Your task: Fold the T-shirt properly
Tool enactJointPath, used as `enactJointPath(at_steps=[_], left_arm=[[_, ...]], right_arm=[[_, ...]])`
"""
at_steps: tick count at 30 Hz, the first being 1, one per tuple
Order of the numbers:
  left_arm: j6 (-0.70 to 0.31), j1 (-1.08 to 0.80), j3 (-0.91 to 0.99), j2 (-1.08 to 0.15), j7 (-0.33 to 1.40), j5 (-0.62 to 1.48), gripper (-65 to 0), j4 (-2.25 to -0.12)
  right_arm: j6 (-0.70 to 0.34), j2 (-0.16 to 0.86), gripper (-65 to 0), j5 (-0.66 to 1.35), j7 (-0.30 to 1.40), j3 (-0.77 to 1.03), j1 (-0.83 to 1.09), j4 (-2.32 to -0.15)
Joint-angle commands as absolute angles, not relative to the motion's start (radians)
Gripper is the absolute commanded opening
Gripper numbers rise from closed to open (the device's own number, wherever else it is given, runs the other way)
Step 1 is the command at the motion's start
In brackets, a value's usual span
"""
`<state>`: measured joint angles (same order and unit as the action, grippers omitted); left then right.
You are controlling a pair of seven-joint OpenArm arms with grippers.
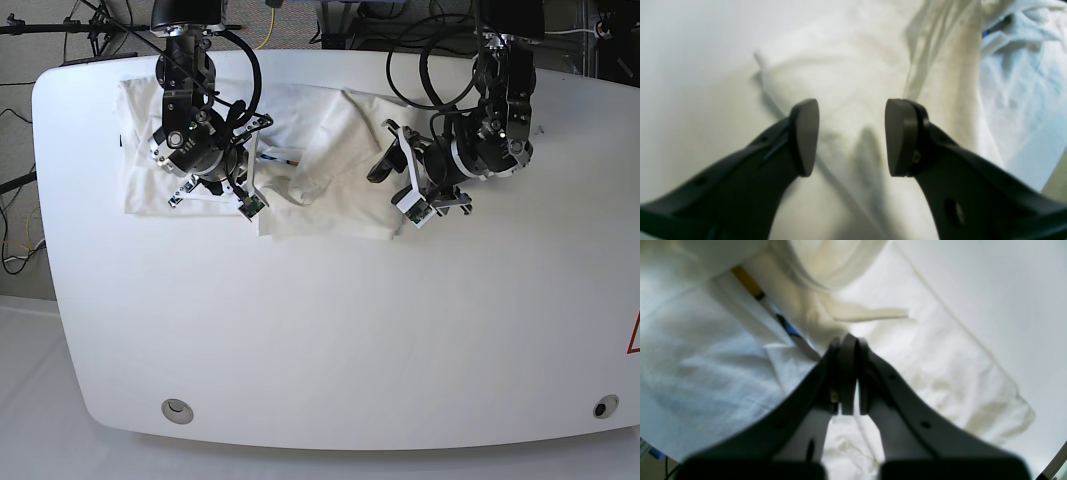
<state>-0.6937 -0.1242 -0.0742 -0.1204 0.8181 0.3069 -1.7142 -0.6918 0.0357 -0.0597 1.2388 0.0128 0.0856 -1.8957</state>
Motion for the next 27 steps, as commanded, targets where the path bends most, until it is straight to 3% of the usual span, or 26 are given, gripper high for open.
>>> enactJointPath(at_steps=[1, 10, 27], left_arm=[[-0.698, -0.128, -0.087, -0.114, 0.777, 0.323, -35.5, -1.698], [-0.698, -0.134, -0.093, -0.114, 0.753, 0.323, -35.5, -1.583], [-0.698, -0.125, -0.177, -0.09, 0.753, 0.325, -35.5, -1.6]], right_arm=[[-0.691, 0.036, -65.0, -0.059, 1.231, 0.015, 0.074, -1.911], [-0.691, 0.041, -65.0, -0.059, 1.231, 0.016, 0.079, -1.911], [-0.691, 0.039, -65.0, -0.059, 1.231, 0.015, 0.077, -1.911]])
